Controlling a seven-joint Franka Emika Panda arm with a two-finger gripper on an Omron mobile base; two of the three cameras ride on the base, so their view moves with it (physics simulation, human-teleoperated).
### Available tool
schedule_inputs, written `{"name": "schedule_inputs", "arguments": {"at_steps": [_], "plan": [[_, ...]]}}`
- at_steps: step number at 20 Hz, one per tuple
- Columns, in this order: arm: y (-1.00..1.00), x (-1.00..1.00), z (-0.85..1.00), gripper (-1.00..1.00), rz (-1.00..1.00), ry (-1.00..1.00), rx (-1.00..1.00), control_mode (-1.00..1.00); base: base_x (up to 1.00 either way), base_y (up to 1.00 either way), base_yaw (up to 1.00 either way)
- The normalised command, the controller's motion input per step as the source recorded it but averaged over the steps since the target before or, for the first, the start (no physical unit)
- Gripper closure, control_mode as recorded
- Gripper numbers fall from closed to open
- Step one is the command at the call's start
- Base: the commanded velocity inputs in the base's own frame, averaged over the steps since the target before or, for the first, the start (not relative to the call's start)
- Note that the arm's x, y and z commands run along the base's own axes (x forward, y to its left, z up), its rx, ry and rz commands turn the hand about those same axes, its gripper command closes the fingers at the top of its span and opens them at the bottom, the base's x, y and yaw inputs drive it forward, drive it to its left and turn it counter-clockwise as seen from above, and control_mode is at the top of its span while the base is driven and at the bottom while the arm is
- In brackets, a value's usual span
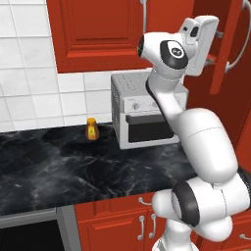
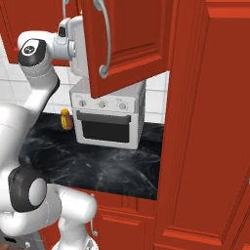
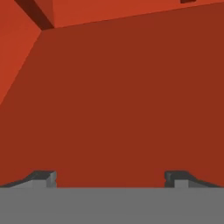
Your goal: Pick the bar soap and spray from the cabinet and place them on the counter.
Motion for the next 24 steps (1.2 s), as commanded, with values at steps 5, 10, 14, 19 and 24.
{"name": "schedule_inputs", "arguments": {"at_steps": [5,10,14,19,24], "plan": [[-0.49,-0.1,0.0,-1.0,-0.02,-0.02,0.0,-1.0,0.0,0.0,0.0],[-0.54,-0.05,0.0,-1.0,-0.01,-0.02,0.0,-1.0,0.0,0.0,0.0],[-0.55,-0.02,0.0,-1.0,0.0,-0.02,0.01,-1.0,0.0,0.0,0.0],[-0.53,0.0,0.0,-1.0,0.0,-0.02,0.02,-1.0,0.0,0.0,0.0],[-0.49,0.0,0.0,-1.0,0.0,-0.03,0.01,-1.0,0.0,0.0,0.0]]}}
